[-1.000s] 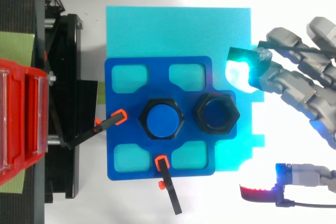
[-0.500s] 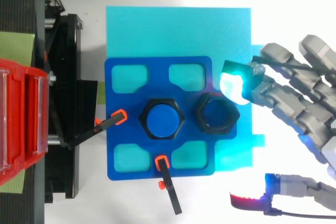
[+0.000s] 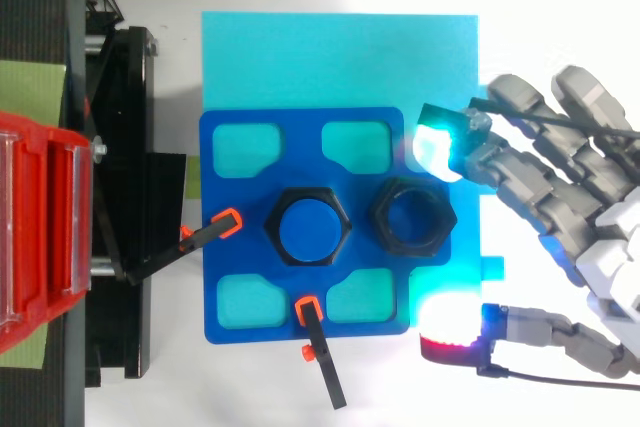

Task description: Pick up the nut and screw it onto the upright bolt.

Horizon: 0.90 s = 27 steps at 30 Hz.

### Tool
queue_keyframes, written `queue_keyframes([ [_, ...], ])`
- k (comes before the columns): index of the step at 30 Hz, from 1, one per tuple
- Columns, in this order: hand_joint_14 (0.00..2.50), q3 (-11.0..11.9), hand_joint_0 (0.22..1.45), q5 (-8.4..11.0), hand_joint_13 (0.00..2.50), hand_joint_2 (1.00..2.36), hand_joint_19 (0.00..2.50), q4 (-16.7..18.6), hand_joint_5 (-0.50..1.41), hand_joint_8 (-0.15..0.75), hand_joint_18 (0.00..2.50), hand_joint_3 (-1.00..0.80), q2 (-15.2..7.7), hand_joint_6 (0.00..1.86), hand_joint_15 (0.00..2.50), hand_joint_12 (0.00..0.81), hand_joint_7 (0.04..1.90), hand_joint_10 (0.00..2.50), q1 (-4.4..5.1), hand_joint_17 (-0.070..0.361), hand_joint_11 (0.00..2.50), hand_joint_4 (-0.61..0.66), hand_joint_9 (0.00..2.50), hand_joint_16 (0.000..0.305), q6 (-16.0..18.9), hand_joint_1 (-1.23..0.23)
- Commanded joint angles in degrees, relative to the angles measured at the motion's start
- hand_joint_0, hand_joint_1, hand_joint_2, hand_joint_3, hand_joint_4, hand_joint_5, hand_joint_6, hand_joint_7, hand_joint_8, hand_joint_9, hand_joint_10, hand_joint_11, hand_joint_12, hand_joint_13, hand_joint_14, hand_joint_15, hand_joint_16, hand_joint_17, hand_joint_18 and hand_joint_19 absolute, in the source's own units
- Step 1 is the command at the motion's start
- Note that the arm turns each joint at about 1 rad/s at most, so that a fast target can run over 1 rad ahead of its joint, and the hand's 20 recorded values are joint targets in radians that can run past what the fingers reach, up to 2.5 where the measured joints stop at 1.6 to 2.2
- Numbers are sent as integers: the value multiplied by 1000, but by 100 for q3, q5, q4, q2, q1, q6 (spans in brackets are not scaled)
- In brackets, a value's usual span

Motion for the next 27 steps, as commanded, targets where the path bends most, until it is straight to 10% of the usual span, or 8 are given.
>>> queue_keyframes([
  [1, 0, 4, 406, -20, 196, 1000, 0, 31, -241, 260, 0, -500, -24, 502, 0, 286, 799, 0, -42, 68, 0, 241, 305, 30, -3, -623],
  [27, 0, 144, 404, -20, 187, 1000, 0, 216, -230, 263, 0, -500, -271, 503, 0, 299, 903, 0, -42, 72, 0, 274, 288, 32, -206, -597],
])
